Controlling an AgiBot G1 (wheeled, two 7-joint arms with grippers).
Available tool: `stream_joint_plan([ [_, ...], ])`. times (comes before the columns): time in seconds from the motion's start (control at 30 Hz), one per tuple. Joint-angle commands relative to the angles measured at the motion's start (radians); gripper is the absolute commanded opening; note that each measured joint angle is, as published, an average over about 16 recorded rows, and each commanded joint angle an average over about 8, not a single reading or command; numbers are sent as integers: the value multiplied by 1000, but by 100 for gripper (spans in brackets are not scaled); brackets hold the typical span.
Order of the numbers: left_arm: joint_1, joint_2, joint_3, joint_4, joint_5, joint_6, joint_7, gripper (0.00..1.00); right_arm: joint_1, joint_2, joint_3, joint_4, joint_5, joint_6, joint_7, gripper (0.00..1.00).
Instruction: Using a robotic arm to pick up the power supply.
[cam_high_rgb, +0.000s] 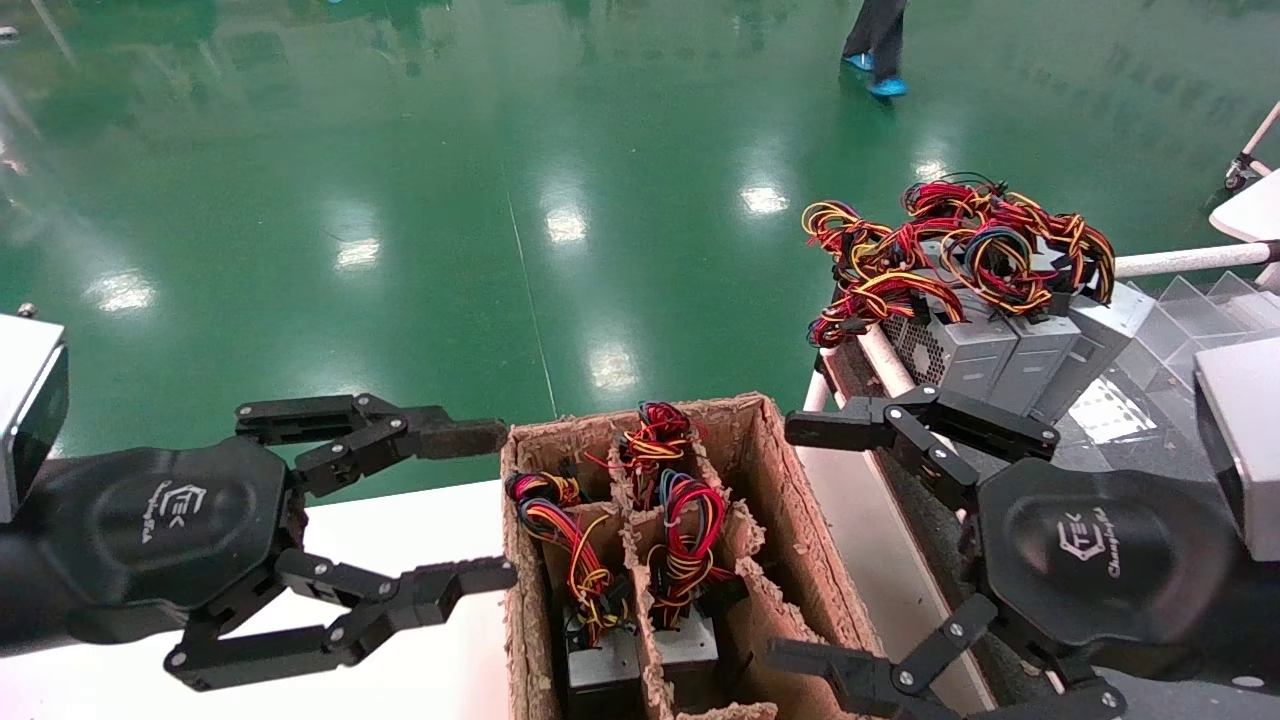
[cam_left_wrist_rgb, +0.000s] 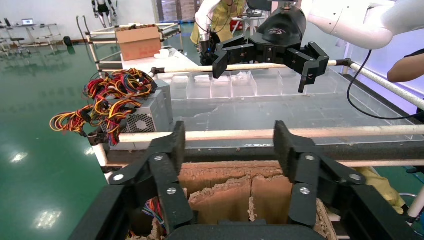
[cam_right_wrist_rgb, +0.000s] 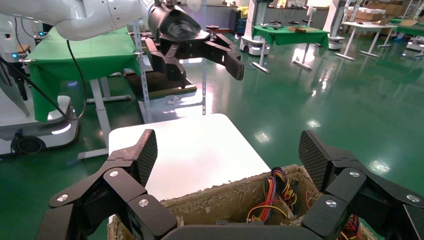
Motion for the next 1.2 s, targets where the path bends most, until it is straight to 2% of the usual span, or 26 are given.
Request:
stream_joint_plan([
  [0.03, 0, 0, 0, 0, 0, 0, 0, 0, 0, 0, 0, 0, 0, 0, 0, 100],
  [0.77, 0, 0, 0, 0, 0, 0, 0, 0, 0, 0, 0, 0, 0, 0, 0, 100],
  [0.8, 0, 0, 0, 0, 0, 0, 0, 7, 0, 0, 0, 0, 0, 0, 0, 100],
  [1.03, 0, 0, 0, 0, 0, 0, 0, 95, 0, 0, 0, 1, 0, 0, 0, 100],
  [1.07, 0, 0, 0, 0, 0, 0, 0, 100, 0, 0, 0, 1, 0, 0, 0, 100],
  [1.2, 0, 0, 0, 0, 0, 0, 0, 100, -1, 1, 0, -1, -3, 2, 0, 100],
])
